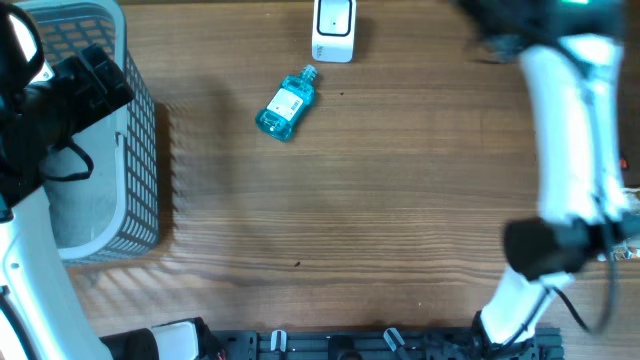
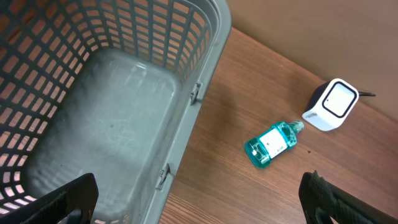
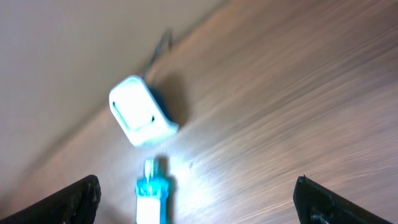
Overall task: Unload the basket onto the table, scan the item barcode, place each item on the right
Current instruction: 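Reach the right gripper to the blue mouthwash bottle and grasp its cap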
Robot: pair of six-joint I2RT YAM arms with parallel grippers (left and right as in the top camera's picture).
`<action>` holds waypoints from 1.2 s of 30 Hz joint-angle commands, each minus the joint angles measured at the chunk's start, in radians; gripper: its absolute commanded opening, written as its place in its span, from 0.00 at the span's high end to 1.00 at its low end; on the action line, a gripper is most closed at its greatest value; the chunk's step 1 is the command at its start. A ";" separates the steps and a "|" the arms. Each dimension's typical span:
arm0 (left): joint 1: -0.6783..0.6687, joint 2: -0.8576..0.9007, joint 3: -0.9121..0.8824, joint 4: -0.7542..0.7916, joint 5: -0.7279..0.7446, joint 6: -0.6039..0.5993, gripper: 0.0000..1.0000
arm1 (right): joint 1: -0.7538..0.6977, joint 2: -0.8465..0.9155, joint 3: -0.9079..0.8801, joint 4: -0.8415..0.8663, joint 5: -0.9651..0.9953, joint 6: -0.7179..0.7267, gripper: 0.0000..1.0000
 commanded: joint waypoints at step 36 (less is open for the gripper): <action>0.008 0.001 0.008 0.002 0.005 -0.001 0.00 | 0.294 0.641 -0.006 0.571 0.023 0.280 0.38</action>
